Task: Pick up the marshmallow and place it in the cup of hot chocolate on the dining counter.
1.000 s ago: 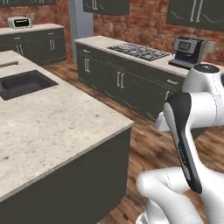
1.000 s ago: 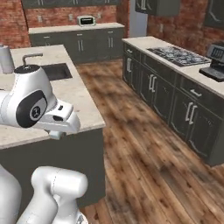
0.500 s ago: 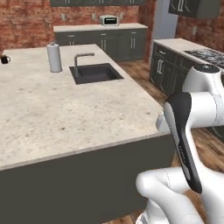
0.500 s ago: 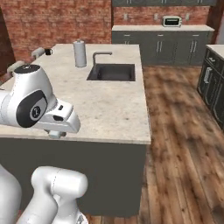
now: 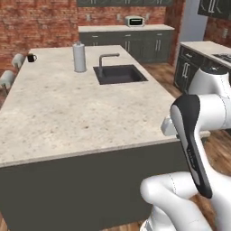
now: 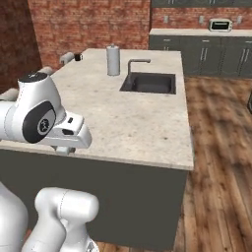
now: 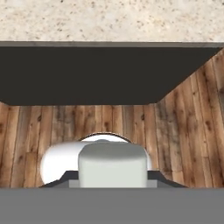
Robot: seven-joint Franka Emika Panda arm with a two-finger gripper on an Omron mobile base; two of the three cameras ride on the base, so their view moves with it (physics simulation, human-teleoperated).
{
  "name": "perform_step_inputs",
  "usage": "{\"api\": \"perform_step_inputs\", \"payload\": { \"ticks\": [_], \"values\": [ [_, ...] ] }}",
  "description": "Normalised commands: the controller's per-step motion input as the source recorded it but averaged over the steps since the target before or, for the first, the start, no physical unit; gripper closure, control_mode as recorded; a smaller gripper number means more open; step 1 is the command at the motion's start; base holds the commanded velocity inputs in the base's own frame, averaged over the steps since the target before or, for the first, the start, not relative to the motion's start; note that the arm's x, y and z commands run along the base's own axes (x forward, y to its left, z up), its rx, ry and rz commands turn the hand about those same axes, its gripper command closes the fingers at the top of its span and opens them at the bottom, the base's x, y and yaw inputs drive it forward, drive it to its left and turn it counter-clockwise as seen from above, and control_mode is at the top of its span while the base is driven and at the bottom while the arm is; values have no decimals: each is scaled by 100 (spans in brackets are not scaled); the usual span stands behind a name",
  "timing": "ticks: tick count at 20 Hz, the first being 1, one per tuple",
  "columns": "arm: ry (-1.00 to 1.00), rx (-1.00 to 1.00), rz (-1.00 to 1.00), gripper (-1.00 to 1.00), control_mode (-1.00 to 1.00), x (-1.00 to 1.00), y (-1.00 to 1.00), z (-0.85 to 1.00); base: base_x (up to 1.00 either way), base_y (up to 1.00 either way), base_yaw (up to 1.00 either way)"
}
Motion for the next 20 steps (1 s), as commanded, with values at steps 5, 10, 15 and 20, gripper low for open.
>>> {"api": "perform_step_inputs", "payload": {
  "ticks": [5,10,15,20],
  "values": [
    [0,0,0,100,100,0,0,0,0,98,-11],
    [0,0,0,100,100,0,0,0,-12,100,-3],
    [0,0,0,100,100,0,0,0,0,100,0],
    [0,0,0,100,100,0,0,0,0,100,-6]
  ]
}}
